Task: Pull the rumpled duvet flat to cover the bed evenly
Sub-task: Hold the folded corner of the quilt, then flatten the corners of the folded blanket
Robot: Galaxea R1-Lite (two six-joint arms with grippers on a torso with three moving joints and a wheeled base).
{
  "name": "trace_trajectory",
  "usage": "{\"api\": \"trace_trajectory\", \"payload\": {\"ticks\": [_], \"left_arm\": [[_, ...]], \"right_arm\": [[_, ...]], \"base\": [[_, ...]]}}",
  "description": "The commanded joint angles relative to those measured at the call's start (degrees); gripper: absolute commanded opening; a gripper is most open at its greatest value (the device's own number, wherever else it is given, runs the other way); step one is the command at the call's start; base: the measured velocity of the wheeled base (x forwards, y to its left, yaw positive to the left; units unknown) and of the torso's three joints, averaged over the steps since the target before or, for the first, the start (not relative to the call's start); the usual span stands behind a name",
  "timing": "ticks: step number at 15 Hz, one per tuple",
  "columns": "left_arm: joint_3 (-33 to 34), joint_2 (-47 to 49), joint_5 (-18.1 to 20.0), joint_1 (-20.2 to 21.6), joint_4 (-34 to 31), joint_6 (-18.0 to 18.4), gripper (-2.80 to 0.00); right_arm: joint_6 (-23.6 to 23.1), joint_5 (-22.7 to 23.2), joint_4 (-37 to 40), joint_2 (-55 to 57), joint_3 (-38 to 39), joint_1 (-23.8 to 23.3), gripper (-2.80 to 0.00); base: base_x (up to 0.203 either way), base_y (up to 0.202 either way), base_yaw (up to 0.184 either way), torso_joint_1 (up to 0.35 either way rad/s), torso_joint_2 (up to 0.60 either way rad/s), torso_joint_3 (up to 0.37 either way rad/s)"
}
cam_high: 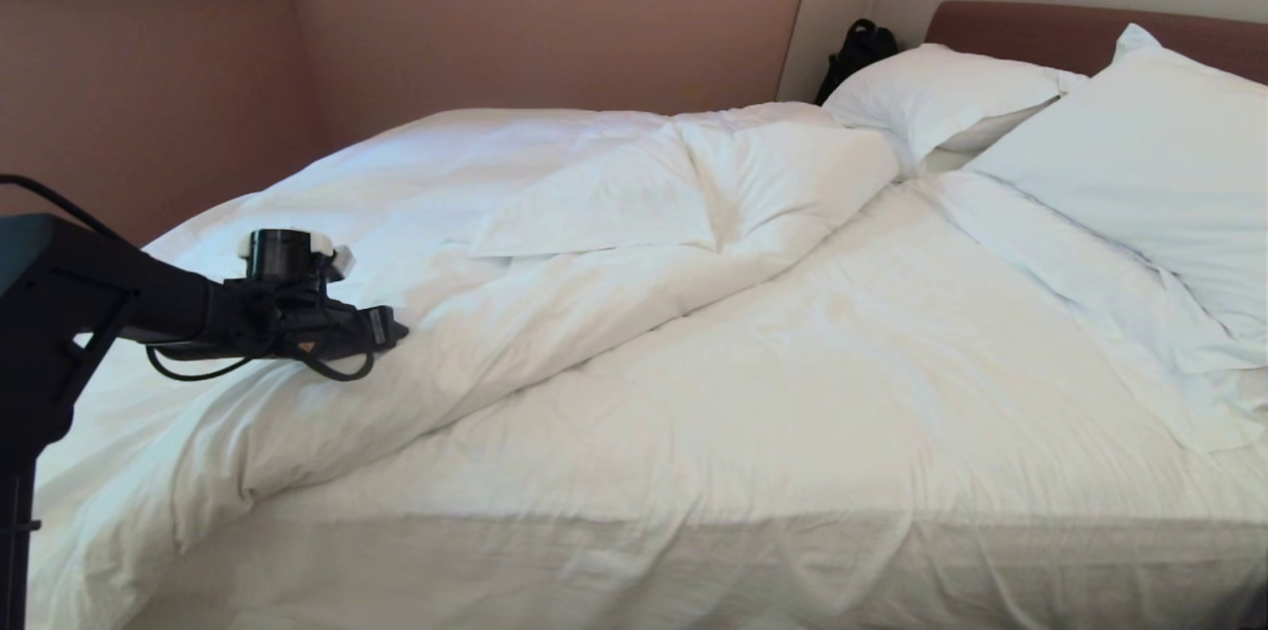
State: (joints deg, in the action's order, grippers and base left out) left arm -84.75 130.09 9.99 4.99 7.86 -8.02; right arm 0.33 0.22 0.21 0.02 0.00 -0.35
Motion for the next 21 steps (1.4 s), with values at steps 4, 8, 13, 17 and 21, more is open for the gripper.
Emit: {"api": "trace_trajectory", "payload": {"ticks": [4, 8, 13, 17, 21], "left_arm": [[1.68, -3.02, 0.04, -0.64, 0.46, -0.01, -2.80], [6.52, -9.58, 0.97, -4.36, 0.50, 0.04, -2.80], [13.99, -18.79, 1.66, -11.26, 0.49, 0.34, -2.80], [18.66, -20.23, 1.53, -12.54, 0.40, 1.87, -2.80], [23.49, -20.93, 1.70, -12.54, 0.23, 8.90, -2.80]], "right_arm": [[0.02, 0.04, -0.03, 0.06, 0.00, 0.00, -2.80], [0.02, 0.04, -0.03, 0.04, 0.00, 0.00, -2.80], [0.02, 0.04, -0.03, -0.02, 0.00, 0.00, -2.80], [0.02, 0.04, -0.03, -0.02, 0.00, 0.00, -2.80], [0.02, 0.04, 0.06, 0.06, 0.00, 0.00, -2.80]], "base": [[0.000, 0.000, 0.000, 0.000, 0.00, 0.000], [0.000, 0.000, 0.000, 0.000, 0.00, 0.000], [0.000, 0.000, 0.000, 0.000, 0.00, 0.000], [0.000, 0.000, 0.000, 0.000, 0.00, 0.000], [0.000, 0.000, 0.000, 0.000, 0.00, 0.000]]}}
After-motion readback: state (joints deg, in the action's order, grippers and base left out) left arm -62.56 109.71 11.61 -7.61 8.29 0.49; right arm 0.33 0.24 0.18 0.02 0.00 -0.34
